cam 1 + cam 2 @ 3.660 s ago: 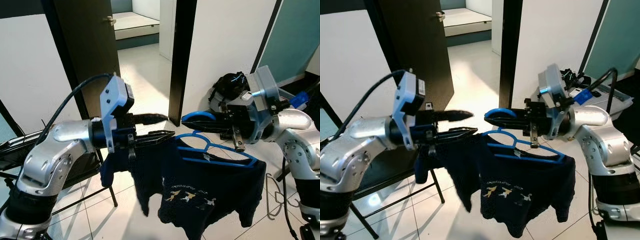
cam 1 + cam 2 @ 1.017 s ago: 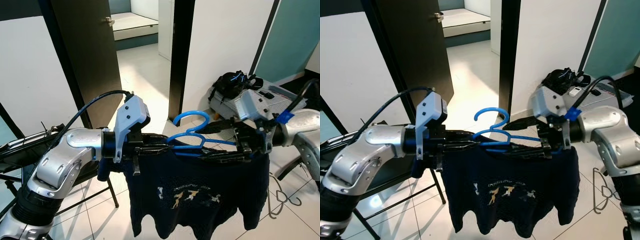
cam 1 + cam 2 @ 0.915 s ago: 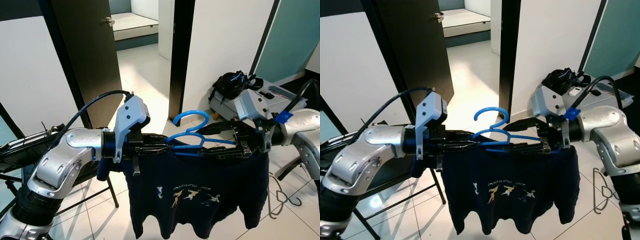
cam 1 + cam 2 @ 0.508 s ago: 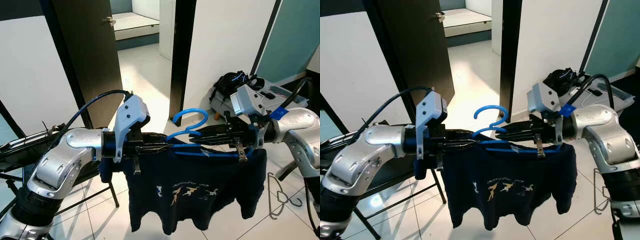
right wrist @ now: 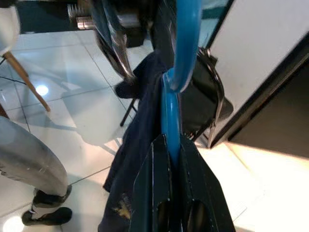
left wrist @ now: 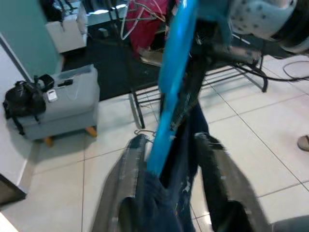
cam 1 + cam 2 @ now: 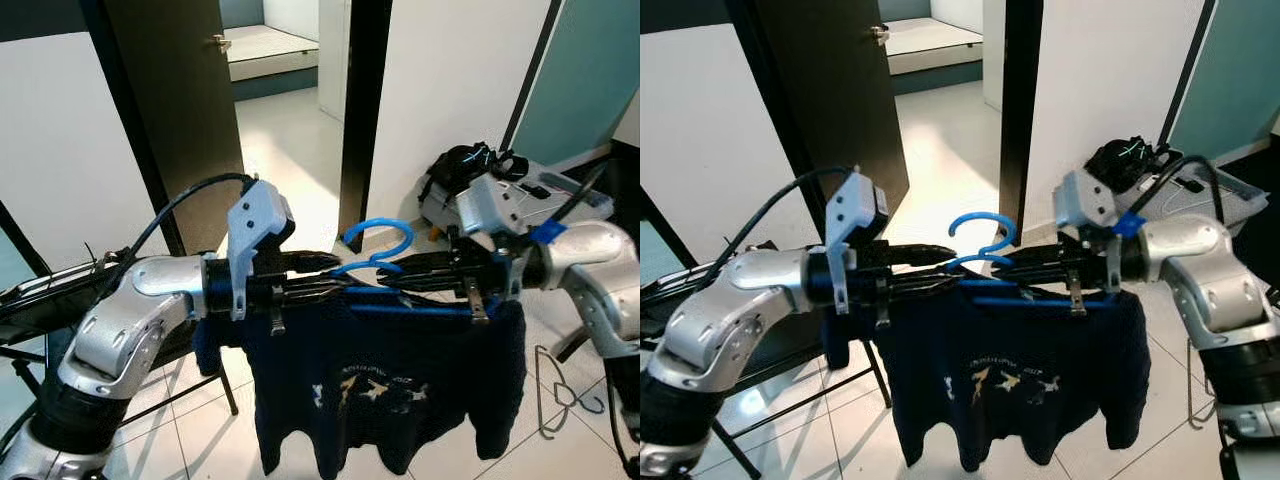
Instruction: Hang hanger
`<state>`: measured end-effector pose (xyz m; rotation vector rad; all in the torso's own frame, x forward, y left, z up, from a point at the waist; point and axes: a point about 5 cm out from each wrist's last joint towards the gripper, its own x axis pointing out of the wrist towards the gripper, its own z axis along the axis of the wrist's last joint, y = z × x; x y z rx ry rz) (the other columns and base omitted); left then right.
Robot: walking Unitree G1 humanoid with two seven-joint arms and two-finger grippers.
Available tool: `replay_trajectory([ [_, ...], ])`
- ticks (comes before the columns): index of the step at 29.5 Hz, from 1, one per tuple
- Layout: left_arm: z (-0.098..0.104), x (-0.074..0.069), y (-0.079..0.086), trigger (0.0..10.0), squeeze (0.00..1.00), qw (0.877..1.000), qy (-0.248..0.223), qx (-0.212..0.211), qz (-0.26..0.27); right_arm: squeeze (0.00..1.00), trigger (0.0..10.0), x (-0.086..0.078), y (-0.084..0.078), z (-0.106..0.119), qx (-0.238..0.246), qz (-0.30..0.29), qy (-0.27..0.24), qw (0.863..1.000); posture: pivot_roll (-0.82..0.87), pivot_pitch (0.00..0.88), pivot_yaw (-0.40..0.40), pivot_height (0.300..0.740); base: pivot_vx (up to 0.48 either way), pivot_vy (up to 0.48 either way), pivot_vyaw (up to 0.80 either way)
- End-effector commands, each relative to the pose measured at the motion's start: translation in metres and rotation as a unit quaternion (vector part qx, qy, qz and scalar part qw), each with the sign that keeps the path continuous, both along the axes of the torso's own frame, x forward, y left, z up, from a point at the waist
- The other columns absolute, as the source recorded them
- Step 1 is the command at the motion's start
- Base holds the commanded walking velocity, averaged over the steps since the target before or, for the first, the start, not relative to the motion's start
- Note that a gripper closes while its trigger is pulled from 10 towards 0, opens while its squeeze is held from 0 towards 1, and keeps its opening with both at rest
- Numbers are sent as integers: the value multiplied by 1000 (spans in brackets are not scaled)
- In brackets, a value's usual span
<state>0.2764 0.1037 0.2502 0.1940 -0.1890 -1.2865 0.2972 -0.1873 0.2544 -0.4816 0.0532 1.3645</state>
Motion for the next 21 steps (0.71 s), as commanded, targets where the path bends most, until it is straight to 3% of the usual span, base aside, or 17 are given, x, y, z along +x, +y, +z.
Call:
replay_trajectory([
  [1,-4,4,9,10000,1000,999,5,-18,30,0,0,1,1,-3,2,-8,-4,1000,5,0,37,740,0,0,0],
  [6,-11,3,16,10000,1000,999,18,-18,41,0,0,1,0,-6,8,-19,0,1000,2,0,38,740,0,0,0],
  [9,-25,2,28,10000,1000,997,44,-10,58,0,0,6,-5,-16,7,-60,10,998,-1,0,40,740,0,0,0],
  [10,-36,4,39,10000,1000,994,58,-2,94,0,0,13,-11,-25,7,-112,14,994,-2,0,38,740,0,0,0],
  [11,-36,4,39,10000,1000,994,58,-2,94,0,0,13,-11,-25,7,-112,14,994,-2,0,38,740,0,0,0],
  [12,-53,12,58,10000,1000,982,74,7,173,0,0,24,-21,-39,16,-204,20,979,-1,0,38,740,0,0,0],
  [13,-53,12,58,10000,1000,982,74,7,173,0,0,24,-21,-39,16,-204,20,979,-1,0,38,740,0,0,0],
  [14,-71,17,78,10000,1000,962,93,7,259,0,0,31,-31,-56,25,-287,30,957,-5,0,39,740,0,0,-463],
  [16,-71,17,78,10000,1000,962,93,7,259,0,0,31,-31,-56,25,-287,30,957,-5,0,39,740,0,0,-463],
  [17,-93,20,99,10000,608,926,106,7,363,0,0,36,-42,-73,58,-382,48,921,-12,0,43,740,0,0,-587],
  [18,-118,13,115,10000,0,884,123,17,450,0,0,35,-56,-92,89,-478,54,872,-20,0,42,740,0,0,-763],
  [20,-118,13,115,10000,0,884,123,17,450,0,0,35,-56,-92,89,-478,54,872,-20,0,42,740,0,0,-763],
  [21,-156,-10,131,10000,0,798,154,-2,583,0,0,20,-72,-133,161,-608,59,775,-15,0,27,740,0,0,-800],
])
